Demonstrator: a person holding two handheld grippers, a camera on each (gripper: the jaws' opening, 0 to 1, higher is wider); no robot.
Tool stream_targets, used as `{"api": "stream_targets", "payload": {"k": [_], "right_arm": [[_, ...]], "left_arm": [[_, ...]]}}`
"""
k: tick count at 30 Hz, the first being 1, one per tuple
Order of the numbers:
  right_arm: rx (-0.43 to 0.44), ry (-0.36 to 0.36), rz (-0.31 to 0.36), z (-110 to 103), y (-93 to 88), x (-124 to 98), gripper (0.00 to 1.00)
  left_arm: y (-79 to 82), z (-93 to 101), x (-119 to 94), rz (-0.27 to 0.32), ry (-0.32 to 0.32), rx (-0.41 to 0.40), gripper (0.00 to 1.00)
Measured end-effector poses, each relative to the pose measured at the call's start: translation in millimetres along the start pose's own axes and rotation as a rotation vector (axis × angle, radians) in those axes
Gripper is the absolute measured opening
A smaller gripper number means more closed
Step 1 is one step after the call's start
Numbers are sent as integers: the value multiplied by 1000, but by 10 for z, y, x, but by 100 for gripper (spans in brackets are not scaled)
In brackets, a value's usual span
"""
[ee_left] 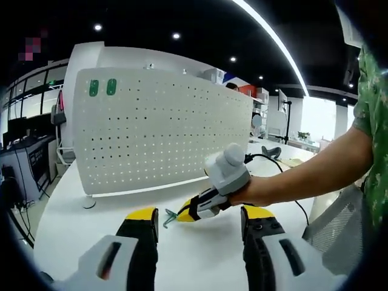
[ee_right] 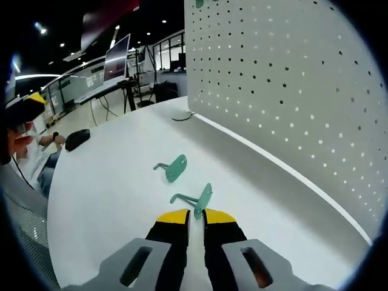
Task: Insert the hook assembly into the mounting plate slot until the hook locks in place.
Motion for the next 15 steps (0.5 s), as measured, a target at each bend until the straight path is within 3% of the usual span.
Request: {"api": "stream_targets", "payload": {"k": [15], "right_arm": [[-25,-31,18,48,18,-18,4]], "left_arm": [[-8,5,7,-5,-6,-4,55]]}}
Point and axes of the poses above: the point that each gripper's makers call its tool centre point, and the gripper's own axes: x roughly forward along the fingers, z roughly to its right, y roughly out of its top, the point moved 6 cm from there along -x, roughly backward along the fingers, and after that the axes turned 13 degrees about -y, right-handed, at the moved point
